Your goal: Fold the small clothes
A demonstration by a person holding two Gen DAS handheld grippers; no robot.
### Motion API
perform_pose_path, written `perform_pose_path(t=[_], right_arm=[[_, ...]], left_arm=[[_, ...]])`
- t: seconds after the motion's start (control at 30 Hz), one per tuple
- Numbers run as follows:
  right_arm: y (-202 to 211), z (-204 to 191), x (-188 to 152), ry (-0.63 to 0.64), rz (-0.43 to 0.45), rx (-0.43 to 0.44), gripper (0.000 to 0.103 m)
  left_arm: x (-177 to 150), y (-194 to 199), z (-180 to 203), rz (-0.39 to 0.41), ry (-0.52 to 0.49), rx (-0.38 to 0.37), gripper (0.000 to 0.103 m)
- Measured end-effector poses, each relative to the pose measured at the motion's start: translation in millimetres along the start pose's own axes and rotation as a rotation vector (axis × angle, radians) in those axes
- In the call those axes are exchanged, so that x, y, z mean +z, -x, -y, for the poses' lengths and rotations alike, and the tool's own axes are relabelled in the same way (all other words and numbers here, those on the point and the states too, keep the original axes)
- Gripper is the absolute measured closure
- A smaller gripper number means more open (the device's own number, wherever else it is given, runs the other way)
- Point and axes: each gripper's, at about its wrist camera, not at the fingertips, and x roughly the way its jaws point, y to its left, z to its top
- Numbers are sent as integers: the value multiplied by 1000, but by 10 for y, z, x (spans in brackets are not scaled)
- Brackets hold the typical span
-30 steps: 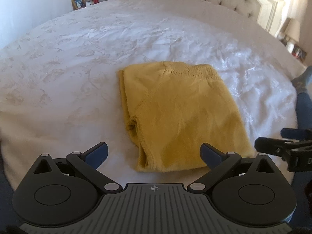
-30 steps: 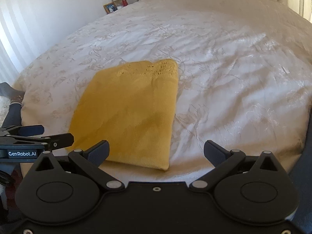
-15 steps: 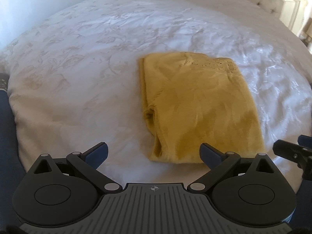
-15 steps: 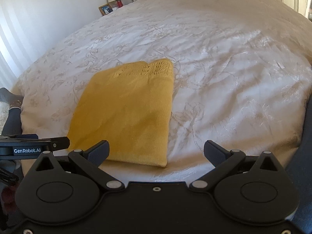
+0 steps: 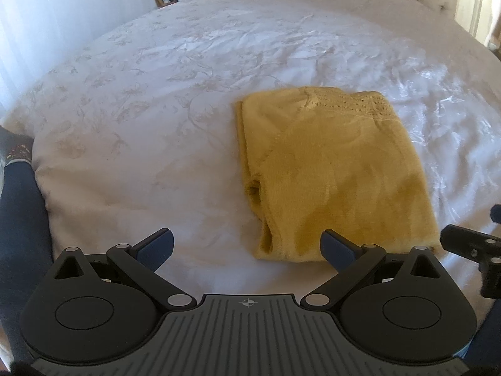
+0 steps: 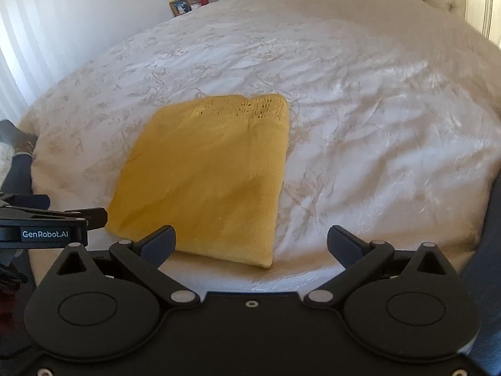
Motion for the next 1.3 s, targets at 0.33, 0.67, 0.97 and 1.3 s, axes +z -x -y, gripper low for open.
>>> perform_pose_path(t=[0.33, 0.67, 0.97, 1.3], right_arm=[[27, -76, 70, -21, 0, -111, 1], [-1, -80, 40, -40, -16, -23, 1], [-45, -61, 9, -76, -39, 9, 1], [-75, -39, -9, -96, -51, 20, 1]], left_arm=[[-34, 0, -9, -43, 6, -8, 2], [-64, -45, -62, -82, 39, -4, 2], [-80, -69, -72, -98, 35, -17, 2], [-88, -111, -68, -111, 24, -27, 2]])
